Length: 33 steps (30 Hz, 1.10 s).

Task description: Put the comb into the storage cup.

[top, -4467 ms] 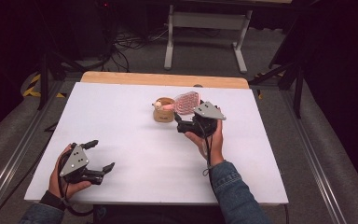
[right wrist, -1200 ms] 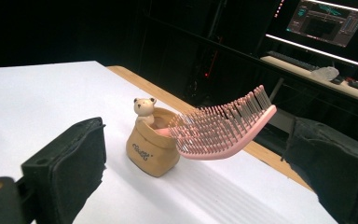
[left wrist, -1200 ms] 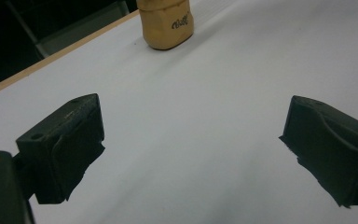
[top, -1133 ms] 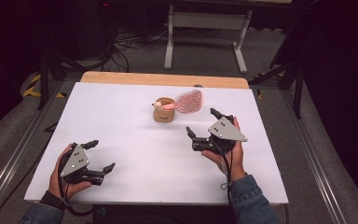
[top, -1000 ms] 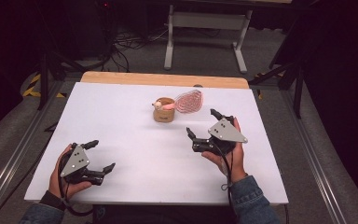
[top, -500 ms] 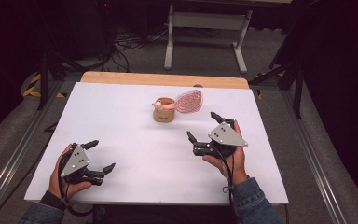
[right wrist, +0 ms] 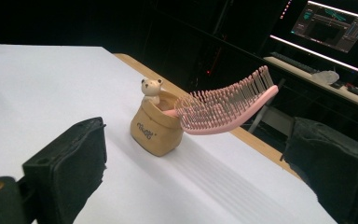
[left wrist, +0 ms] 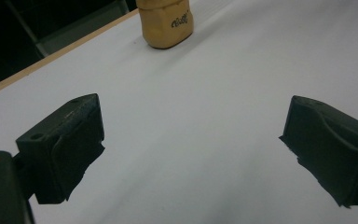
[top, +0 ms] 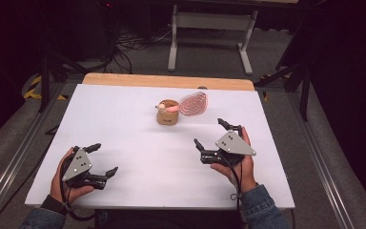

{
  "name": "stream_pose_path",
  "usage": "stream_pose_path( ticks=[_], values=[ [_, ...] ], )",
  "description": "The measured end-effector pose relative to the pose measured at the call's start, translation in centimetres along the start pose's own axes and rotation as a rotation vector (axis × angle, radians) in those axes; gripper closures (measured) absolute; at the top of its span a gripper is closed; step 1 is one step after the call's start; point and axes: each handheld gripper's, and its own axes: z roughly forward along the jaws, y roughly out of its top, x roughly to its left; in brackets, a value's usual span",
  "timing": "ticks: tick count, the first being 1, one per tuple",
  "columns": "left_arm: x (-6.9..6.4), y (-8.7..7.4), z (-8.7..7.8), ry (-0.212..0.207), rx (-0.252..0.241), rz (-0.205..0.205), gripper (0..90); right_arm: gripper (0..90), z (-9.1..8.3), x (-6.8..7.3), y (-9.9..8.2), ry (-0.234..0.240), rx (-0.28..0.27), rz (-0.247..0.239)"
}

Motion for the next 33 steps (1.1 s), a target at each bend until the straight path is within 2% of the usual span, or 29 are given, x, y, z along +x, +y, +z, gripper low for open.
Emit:
stream_pose_path(
  ticks=[2,5,12,15,16,18,26,33],
  values=[
    [0.0,0.0,0.0,0.000,0.000,0.000,6.2,6.3,-0.1,0.0,-0.1,0.008,0.000,0.008],
    [0.0,0.0,0.0,0.001,0.001,0.002,6.2,6.3,-0.4,0.1,-0.5,0.019,0.002,-0.014],
    [-0.1,0.0,0.1,0.000,0.000,0.003,6.2,6.6,-0.8,0.6,-1.5,0.043,0.009,-0.030],
    [-0.1,0.0,0.2,0.000,0.001,0.004,6.2,6.7,-0.9,0.8,-1.9,0.042,0.016,-0.045],
    [-0.1,0.0,0.2,-0.002,0.001,0.002,6.2,7.3,-1.0,0.9,-2.1,0.028,0.006,-0.050],
    [-0.1,0.0,0.2,-0.003,0.000,0.001,6.2,7.3,-1.2,0.9,-2.3,0.036,0.004,-0.039],
    [-0.2,0.0,0.3,-0.008,-0.001,0.004,6.3,7.1,-1.8,1.1,-3.3,0.038,0.027,-0.074],
    [-0.3,0.1,0.4,-0.014,-0.001,0.003,6.3,7.1,-2.1,0.9,-4.4,0.051,0.052,-0.067]
  ],
)
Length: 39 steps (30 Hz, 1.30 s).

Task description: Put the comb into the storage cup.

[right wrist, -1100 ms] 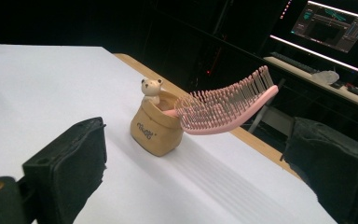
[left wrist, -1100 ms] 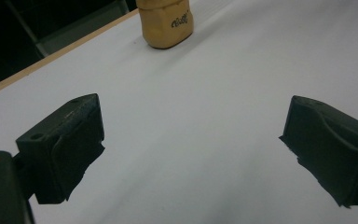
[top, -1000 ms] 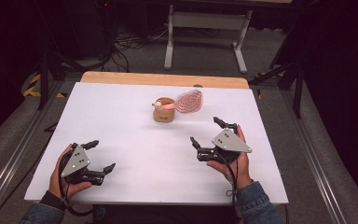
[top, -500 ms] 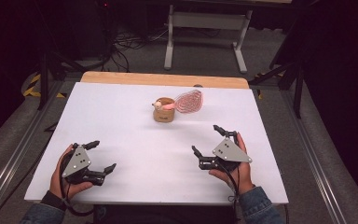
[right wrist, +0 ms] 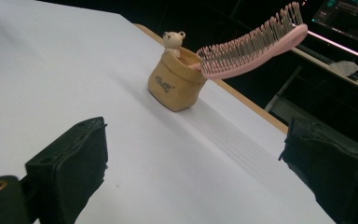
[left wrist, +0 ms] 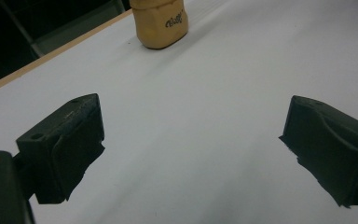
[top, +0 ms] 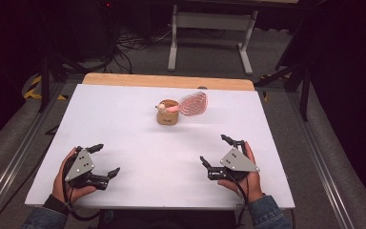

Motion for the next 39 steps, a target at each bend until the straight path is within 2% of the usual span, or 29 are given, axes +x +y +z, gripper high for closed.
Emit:
stream_pose_path(
  ticks=[3,8,13,15,22,26,28,31,35,39],
  values=[
    [0.0,0.0,0.0,0.000,0.003,0.001,6.3,7.1,0.0,0.0,-0.6,0.011,0.013,0.010],
    [0.0,0.0,0.0,-0.001,0.000,-0.002,6.3,6.9,-0.4,0.1,-1.2,0.014,0.024,-0.002],
    [-0.1,0.1,0.0,0.006,-0.003,0.000,6.2,6.4,-1.1,-0.3,-2.4,0.026,0.047,0.027],
    [-0.2,0.2,0.0,0.001,0.001,0.012,6.1,5.5,-1.4,-0.4,-2.9,0.020,0.059,0.015],
    [-0.2,0.2,0.1,-0.007,-0.001,0.009,6.1,4.9,-2.5,-1.1,-3.9,0.027,0.061,0.017],
    [-0.2,0.3,0.1,-0.013,-0.013,0.001,5.8,4.9,-3.1,-1.4,-5.1,0.013,0.085,0.046],
    [-0.1,0.3,0.1,-0.018,-0.013,0.001,5.2,4.9,-3.5,-1.5,-6.2,0.007,0.117,0.062],
    [0.3,0.3,0.1,-0.018,-0.029,-0.025,5.0,4.9,-3.8,-1.7,-6.9,-0.010,0.142,0.081],
    [0.3,0.3,0.1,-0.035,-0.031,-0.019,4.2,4.9,-4.3,-1.8,-6.9,-0.029,0.134,0.086],
    [0.7,0.0,0.2,-0.054,-0.045,-0.048,4.3,4.9,-4.4,-2.0,-6.7,-0.045,0.114,0.099]
  ],
)
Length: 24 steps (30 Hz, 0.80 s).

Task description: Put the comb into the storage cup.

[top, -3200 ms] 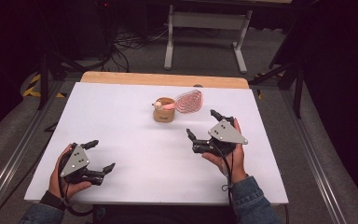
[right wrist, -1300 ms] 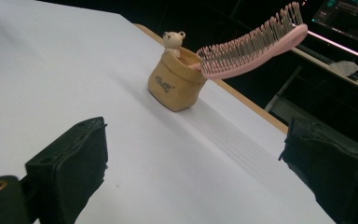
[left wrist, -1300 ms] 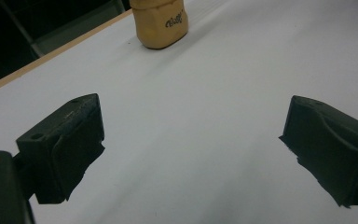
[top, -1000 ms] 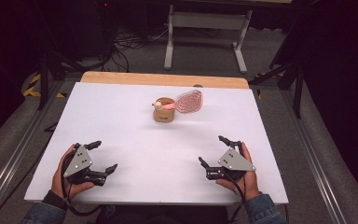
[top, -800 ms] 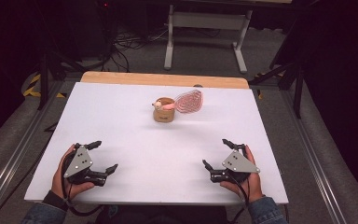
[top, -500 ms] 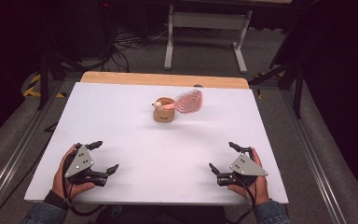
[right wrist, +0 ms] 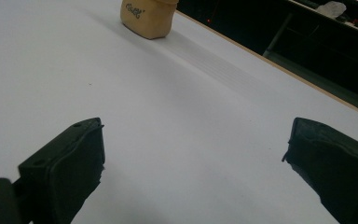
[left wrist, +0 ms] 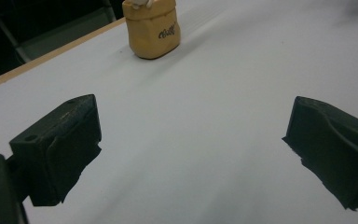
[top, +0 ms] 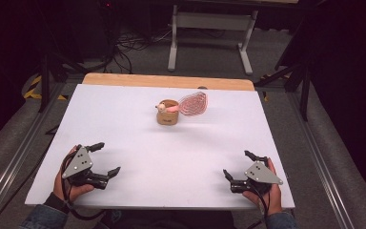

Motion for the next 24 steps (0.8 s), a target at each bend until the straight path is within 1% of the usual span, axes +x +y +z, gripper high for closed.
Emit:
stream_pose_path(
  ticks=[1,4,5,6,7,9,10,11,14,18,24],
  values=[
    [0.08,-0.07,0.01,-0.001,-0.001,-0.003,4.3,5.0,0.13,-0.01,-0.05,0.004,0.003,0.009],
    [0.10,-0.05,0.05,-0.002,0.000,0.001,4.2,5.0,0.25,0.06,-0.03,0.016,0.006,0.006],
    [0.00,0.06,0.15,0.002,0.003,0.012,4.2,5.0,0.26,0.14,0.03,0.015,0.009,-0.003],
    [0.00,0.06,0.15,0.002,0.003,0.012,4.2,5.0,0.24,0.19,0.07,0.015,0.008,-0.008],
    [-0.25,0.10,0.24,0.000,0.013,0.026,4.3,4.9,0.16,0.23,0.08,0.021,0.004,-0.008],
    [-0.38,0.11,0.24,-0.001,0.017,0.032,4.2,4.9,0.07,0.25,0.09,0.021,0.001,-0.013],
    [-0.50,0.14,0.21,0.002,0.016,0.034,4.2,4.9,-0.03,0.26,0.13,0.014,0.002,-0.016],
    [-0.57,0.18,0.19,0.005,0.015,0.036,4.2,5.0,-0.30,0.20,0.23,0.012,-0.012,-0.004],
    [-0.85,0.31,0.31,0.002,0.020,0.050,4.2,4.9,-0.62,0.15,0.32,0.001,-0.024,0.005],
    [-0.68,0.29,0.45,0.000,0.019,0.048,4.2,4.9,-0.63,-0.04,0.34,-0.013,-0.033,0.016],
    [-0.41,0.22,0.76,-0.009,0.025,0.050,4.2,5.0,-0.46,-0.20,0.19,-0.032,-0.018,0.029]
  ],
)
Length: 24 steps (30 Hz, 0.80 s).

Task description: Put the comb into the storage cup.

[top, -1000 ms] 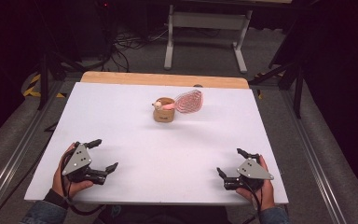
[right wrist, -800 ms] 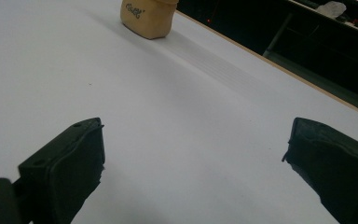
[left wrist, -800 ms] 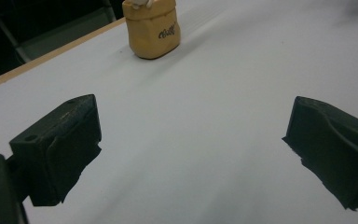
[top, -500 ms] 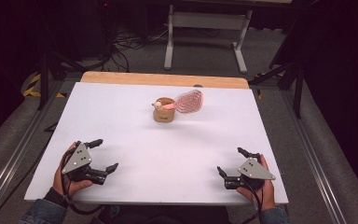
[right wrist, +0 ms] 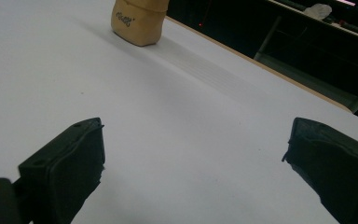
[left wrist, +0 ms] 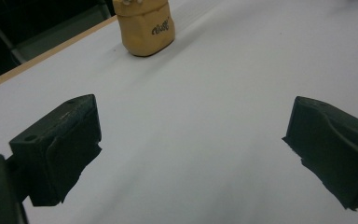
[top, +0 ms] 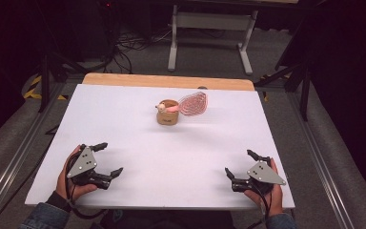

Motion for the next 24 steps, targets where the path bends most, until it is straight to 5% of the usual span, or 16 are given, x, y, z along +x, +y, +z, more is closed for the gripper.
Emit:
stream_pose_path(
  ticks=[24],
  values=[
    [0.06,-0.08,-0.14,0.011,-0.002,-0.009,4.2,5.0,0.18,0.36,0.14,-0.002,0.006,-0.009]
  ],
)
